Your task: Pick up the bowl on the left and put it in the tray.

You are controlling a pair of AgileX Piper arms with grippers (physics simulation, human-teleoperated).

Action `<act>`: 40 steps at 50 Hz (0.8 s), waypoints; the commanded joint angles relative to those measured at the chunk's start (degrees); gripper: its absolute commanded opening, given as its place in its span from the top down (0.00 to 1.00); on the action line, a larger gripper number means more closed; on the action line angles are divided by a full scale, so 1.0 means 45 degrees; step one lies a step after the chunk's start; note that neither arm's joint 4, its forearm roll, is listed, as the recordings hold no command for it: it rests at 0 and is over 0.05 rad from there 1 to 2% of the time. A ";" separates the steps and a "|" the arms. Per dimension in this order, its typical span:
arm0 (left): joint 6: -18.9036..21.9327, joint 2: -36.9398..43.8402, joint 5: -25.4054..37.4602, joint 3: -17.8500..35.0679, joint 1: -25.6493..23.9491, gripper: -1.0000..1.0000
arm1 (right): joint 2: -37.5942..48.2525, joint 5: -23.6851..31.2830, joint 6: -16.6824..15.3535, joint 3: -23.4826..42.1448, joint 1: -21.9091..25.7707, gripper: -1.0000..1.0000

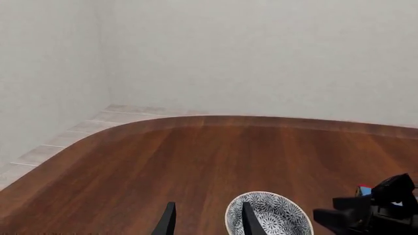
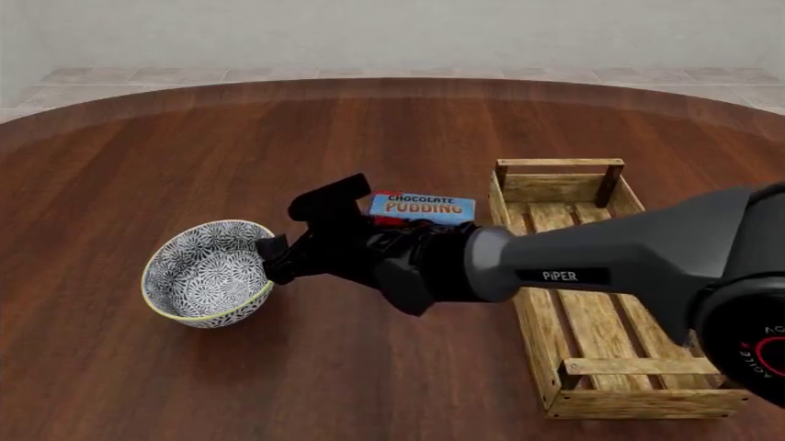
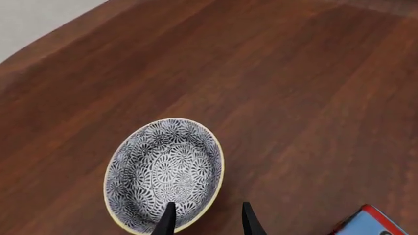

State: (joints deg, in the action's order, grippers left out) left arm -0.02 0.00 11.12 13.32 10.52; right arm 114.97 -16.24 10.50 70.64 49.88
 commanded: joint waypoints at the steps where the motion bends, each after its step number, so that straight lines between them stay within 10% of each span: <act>1: 0.0004 0.0000 0.0051 0.0044 0.0030 0.00 | 0.0410 0.0123 0.0052 0.0369 -0.0052 0.00; 40: -0.0015 0.0000 0.0068 -0.0105 -0.0021 0.00 | 0.1594 0.0478 0.0167 0.1424 0.0090 0.00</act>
State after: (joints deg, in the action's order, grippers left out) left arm -0.05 0.00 11.33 12.87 10.42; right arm 120.80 -14.30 11.16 75.99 50.00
